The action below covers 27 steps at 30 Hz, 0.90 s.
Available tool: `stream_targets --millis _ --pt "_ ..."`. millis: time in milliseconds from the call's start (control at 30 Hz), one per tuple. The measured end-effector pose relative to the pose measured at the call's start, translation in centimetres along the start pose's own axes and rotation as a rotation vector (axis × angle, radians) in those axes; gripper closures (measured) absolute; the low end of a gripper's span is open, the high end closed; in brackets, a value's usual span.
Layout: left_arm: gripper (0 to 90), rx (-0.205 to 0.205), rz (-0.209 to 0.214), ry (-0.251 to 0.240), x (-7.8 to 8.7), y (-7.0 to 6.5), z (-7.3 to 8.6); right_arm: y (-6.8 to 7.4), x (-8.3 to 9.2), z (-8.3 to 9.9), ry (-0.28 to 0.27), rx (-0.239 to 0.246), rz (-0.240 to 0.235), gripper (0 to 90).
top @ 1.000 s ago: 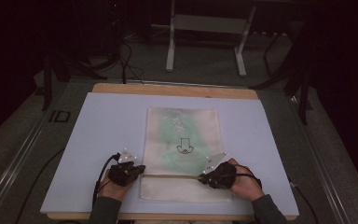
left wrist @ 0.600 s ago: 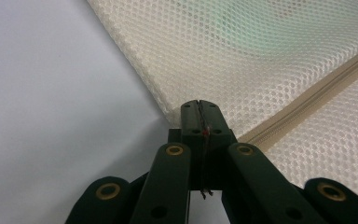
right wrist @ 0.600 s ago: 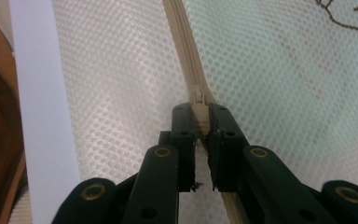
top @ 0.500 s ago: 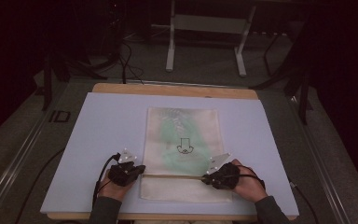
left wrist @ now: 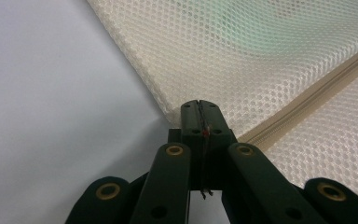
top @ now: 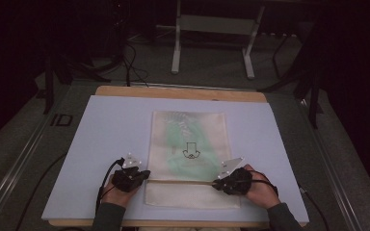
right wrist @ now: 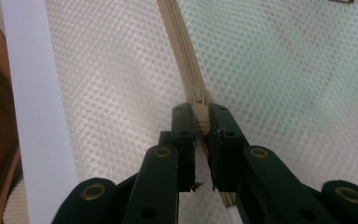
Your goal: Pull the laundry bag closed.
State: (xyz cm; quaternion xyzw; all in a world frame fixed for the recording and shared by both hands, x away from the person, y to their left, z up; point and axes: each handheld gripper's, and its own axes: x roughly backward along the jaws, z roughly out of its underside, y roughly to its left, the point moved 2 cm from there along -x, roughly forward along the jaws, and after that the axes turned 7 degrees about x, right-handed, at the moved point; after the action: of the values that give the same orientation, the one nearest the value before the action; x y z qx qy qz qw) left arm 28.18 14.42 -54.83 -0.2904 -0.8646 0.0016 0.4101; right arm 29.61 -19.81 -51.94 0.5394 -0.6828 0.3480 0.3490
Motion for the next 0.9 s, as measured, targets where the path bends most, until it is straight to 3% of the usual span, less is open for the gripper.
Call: stream_targets --millis 900 --pt "89.5 0.0 0.0 0.0 0.0 0.0 0.0 -0.3 1.2 2.3 -0.006 -0.057 0.011 82.3"
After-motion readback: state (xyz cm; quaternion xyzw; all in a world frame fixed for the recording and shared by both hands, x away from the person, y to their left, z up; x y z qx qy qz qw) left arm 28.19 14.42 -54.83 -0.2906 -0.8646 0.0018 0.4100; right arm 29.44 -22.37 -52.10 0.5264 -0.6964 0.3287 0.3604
